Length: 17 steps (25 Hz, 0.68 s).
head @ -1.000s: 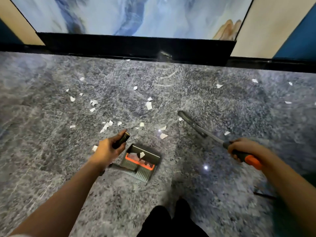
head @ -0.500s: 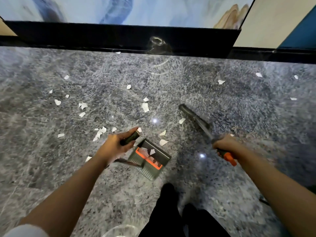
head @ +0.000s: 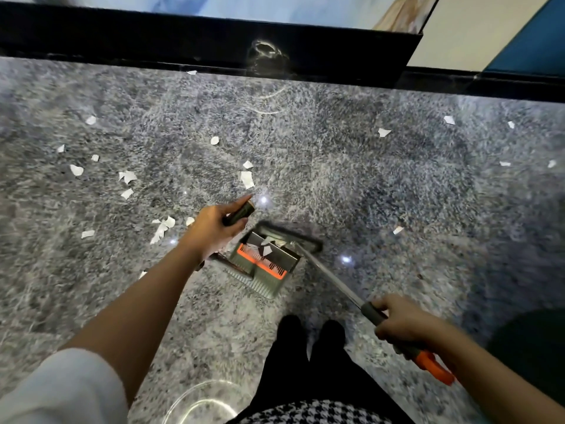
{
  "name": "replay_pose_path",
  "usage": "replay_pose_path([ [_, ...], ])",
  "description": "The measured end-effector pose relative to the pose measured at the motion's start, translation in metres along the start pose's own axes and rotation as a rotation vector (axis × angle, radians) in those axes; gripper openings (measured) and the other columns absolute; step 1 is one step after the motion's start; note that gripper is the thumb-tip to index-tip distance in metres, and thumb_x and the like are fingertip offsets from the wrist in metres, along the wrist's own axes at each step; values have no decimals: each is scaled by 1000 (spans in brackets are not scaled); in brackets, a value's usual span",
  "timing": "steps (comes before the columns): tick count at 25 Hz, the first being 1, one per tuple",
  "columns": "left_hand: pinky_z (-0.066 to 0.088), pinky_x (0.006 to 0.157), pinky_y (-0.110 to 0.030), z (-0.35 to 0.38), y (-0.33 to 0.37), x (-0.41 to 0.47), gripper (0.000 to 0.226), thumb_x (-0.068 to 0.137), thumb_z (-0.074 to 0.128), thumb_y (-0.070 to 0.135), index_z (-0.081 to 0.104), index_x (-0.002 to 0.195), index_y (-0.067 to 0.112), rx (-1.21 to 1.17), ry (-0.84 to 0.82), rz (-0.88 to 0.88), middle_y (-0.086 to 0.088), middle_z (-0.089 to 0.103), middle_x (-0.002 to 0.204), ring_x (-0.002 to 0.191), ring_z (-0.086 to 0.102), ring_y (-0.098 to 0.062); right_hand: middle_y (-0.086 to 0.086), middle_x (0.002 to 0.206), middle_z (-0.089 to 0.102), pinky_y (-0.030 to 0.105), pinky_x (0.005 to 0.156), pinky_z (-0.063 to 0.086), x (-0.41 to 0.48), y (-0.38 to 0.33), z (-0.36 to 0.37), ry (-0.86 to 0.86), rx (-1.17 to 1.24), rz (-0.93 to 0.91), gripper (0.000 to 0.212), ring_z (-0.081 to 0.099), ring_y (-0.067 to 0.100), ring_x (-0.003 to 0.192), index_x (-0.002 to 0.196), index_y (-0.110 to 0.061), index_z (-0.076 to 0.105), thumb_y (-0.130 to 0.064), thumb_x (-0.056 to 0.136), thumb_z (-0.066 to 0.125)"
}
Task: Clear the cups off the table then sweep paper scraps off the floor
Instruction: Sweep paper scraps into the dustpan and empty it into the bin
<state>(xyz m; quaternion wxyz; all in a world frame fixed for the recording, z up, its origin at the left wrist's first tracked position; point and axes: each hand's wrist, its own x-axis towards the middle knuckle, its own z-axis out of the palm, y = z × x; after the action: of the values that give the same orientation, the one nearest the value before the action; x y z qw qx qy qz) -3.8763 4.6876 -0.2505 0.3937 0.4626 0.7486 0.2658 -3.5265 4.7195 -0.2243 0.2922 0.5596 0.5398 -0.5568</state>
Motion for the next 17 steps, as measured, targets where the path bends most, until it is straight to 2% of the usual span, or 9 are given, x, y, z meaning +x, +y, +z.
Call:
replay_pose_path([
  [6,40,40,-13,3,2,-5,52,89,64,10,50,135,30,-2,14,33,4,63,98,39,45,5,5,50,53,20,34,40,-28,20,-15,-4,109,-61,46,49,13,33,119,-18,58,8,81,55],
  [10,40,38,-16,3,3,-11,53,89,63,8,48,136,28,-22,-13,43,-5,65,97,38,45,1,6,50,57,21,36,41,-50,43,-32,15,297,-41,53,49,15,34,118,-27,54,12,82,52],
  [12,41,38,-15,4,5,-15,54,88,64,7,49,135,27,-33,-38,68,-5,64,92,38,47,0,9,52,56,21,36,41,-57,55,-36,40,375,-38,54,49,17,35,122,-25,53,12,82,53],
  [15,37,38,-15,14,22,-10,52,88,64,8,51,134,28,30,-119,157,7,62,70,36,43,-1,13,54,55,22,35,40,-62,74,-43,112,485,-20,54,49,18,35,127,-19,51,12,83,54],
  [17,35,37,-16,27,41,4,51,89,64,11,50,133,32,79,-174,204,6,56,57,35,39,-2,14,54,54,21,34,40,-65,88,-50,170,545,-15,55,48,17,34,128,-17,51,13,83,53],
])
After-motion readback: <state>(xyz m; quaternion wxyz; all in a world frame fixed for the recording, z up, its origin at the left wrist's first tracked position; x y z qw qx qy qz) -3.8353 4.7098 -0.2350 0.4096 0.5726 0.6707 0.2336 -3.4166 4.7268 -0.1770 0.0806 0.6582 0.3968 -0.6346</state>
